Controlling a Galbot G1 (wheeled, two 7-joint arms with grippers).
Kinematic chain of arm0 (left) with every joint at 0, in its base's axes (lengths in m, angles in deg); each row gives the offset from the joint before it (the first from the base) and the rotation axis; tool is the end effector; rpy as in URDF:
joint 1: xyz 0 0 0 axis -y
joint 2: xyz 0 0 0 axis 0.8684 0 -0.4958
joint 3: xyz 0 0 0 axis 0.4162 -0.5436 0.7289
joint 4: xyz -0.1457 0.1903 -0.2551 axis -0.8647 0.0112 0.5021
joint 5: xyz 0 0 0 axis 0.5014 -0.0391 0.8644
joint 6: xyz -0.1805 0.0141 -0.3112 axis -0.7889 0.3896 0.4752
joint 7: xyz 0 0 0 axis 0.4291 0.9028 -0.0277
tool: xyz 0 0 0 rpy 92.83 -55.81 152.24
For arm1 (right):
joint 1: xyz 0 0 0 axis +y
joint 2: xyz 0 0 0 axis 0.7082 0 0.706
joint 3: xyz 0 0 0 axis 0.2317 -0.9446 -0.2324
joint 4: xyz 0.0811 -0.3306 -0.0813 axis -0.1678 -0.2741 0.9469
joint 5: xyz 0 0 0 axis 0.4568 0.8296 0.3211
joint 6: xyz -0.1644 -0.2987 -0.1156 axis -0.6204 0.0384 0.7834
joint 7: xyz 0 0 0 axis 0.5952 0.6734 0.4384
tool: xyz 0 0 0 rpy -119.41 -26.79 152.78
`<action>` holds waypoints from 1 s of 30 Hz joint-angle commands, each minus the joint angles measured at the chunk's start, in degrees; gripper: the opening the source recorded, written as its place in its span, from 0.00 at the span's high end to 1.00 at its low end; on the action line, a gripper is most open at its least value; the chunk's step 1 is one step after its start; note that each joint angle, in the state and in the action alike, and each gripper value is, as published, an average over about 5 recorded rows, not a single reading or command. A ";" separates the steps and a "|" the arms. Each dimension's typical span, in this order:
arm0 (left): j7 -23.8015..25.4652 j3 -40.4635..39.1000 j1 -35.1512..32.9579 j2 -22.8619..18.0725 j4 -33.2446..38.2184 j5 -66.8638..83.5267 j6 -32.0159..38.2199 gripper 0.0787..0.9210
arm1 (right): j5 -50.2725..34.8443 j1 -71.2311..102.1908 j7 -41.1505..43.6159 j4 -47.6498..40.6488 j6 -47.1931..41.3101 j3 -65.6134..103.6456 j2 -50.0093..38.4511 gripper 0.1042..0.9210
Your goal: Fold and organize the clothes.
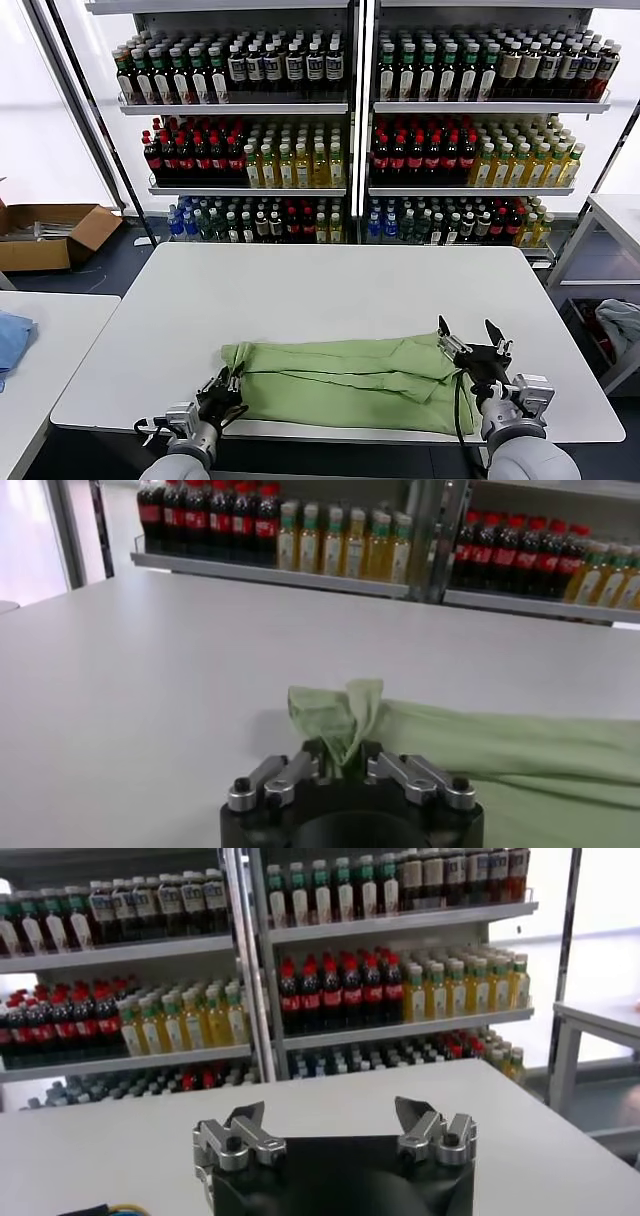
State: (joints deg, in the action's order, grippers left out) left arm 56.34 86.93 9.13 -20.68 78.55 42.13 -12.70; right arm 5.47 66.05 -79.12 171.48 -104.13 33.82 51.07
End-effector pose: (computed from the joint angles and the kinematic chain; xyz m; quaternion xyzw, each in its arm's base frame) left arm 0.2362 0.0268 -0.3355 -0.0258 -0.9742 0.0584 0.2166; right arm 0.2167 -0.0418 -0.2011 -0.0309 -0.9928 -0.0388 0.1088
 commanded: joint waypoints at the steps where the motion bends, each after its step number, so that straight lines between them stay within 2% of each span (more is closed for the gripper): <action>1: 0.29 2.75 0.25 1.79 -0.08 1.01 1.14 0.85 | -0.43 -0.43 -0.17 0.36 -0.07 0.38 -0.39 0.12; 5: 0.92 6.22 0.48 4.36 0.87 1.42 1.88 0.96 | -0.64 -1.08 -0.32 0.43 -0.43 0.65 -0.84 0.12; 7: 1.14 9.35 0.96 7.09 1.71 2.37 1.78 0.98 | -0.72 -1.50 -0.41 0.48 -0.62 0.69 -1.03 0.12; 11: 1.39 19.16 2.18 17.25 1.56 6.44 1.15 0.98 | -1.16 -2.44 -0.62 0.39 -0.86 0.64 -1.30 0.12; 17: 1.68 32.82 3.64 33.84 -5.74 14.88 0.33 0.98 | -1.49 -3.79 -0.86 -0.13 -0.89 -0.33 -1.22 0.12; 20: 1.78 35.01 3.83 38.98 -7.02 17.16 -0.36 0.98 | -1.51 -4.40 -0.99 -0.31 -0.94 -0.89 -0.90 0.12; 23: 1.64 33.44 3.77 38.47 -4.38 17.00 -1.01 0.98 | -1.42 -4.36 -1.09 -0.43 -0.91 -1.12 -0.36 0.12; 30: 1.02 20.15 2.56 28.03 4.38 12.55 -1.27 0.98 | -1.25 -0.84 -0.93 0.39 -0.06 0.75 -0.04 0.12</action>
State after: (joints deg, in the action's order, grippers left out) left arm 57.64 112.41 12.20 7.29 76.64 54.14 -13.40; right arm 4.24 63.49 -80.09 171.65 -104.38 33.80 50.80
